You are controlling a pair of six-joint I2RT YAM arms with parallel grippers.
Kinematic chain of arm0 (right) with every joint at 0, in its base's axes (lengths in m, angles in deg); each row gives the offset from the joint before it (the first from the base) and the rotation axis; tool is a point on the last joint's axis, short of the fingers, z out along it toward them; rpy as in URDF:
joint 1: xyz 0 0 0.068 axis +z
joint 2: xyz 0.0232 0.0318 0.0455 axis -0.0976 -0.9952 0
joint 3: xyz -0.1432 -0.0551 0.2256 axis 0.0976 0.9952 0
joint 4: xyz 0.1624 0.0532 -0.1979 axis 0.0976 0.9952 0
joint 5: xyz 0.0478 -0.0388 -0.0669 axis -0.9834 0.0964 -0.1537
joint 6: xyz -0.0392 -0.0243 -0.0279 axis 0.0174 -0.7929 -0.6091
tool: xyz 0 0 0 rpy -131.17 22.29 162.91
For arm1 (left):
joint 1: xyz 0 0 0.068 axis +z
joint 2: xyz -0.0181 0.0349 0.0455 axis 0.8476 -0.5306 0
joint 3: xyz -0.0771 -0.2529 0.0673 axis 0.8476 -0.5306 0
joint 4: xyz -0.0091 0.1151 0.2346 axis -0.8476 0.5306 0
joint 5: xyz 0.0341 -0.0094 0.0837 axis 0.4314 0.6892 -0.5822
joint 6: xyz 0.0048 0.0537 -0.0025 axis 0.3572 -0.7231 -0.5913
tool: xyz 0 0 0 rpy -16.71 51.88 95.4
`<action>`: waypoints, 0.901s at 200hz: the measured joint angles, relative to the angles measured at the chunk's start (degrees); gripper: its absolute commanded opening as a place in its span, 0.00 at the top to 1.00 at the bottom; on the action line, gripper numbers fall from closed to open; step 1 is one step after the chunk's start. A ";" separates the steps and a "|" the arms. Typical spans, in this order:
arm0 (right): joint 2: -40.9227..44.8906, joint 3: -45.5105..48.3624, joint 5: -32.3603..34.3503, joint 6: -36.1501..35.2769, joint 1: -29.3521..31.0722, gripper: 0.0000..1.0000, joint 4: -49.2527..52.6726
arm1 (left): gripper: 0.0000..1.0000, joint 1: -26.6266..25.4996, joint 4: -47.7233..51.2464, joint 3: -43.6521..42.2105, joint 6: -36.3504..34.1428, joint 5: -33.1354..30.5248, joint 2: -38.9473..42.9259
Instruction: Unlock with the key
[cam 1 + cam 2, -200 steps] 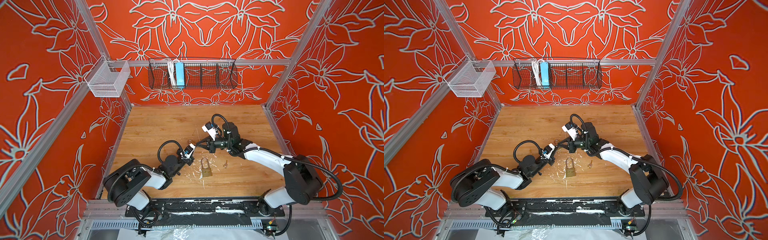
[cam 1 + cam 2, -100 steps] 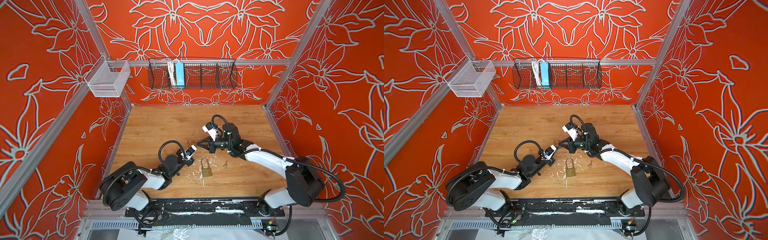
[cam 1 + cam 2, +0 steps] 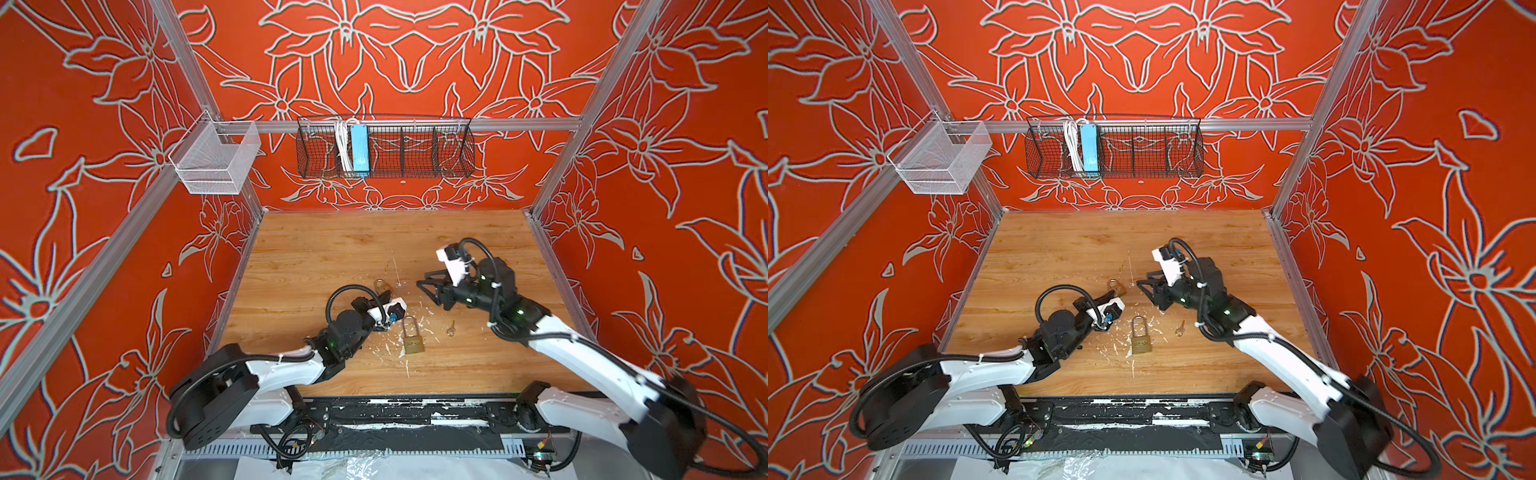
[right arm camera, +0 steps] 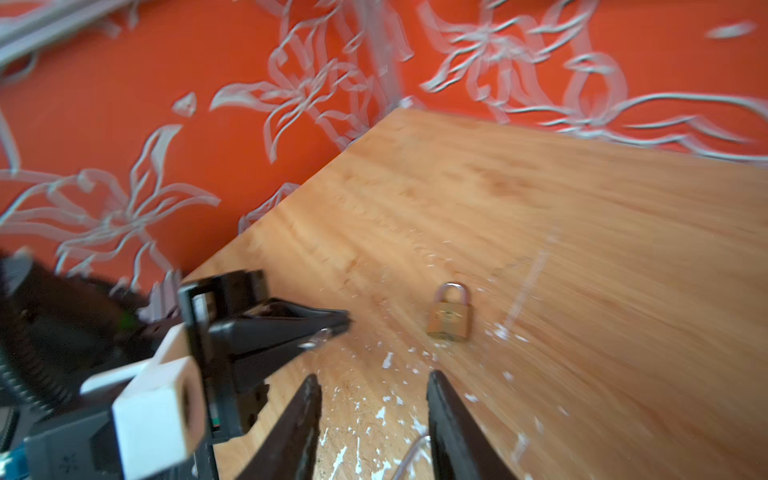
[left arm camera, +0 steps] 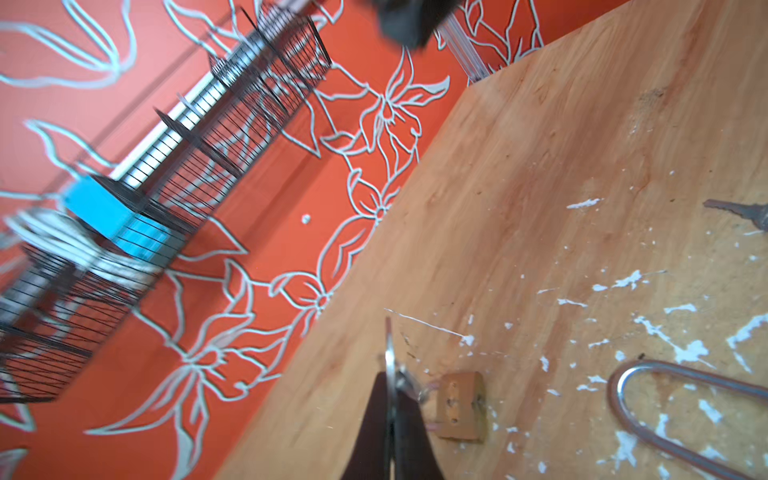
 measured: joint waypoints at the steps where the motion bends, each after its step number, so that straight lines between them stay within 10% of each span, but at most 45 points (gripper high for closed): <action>1: 0.42 0.13 0.33 -0.09 0.00 0.40 0.09 | 1.00 -0.09 0.17 0.00 -0.22 0.00 0.20; 45: 15.69 7.50 12.15 0.57 -0.92 0.22 4.61 | 1.00 -6.51 11.06 0.04 -22.36 6.01 7.76; 102: 11.50 10.73 5.77 0.66 -2.03 0.21 -5.51 | 1.00 -10.71 21.35 5.44 -58.71 1.55 5.62; 180: 6.05 14.62 -15.85 4.37 -2.10 0.21 -19.15 | 1.00 -10.80 21.07 6.47 -69.48 2.32 11.17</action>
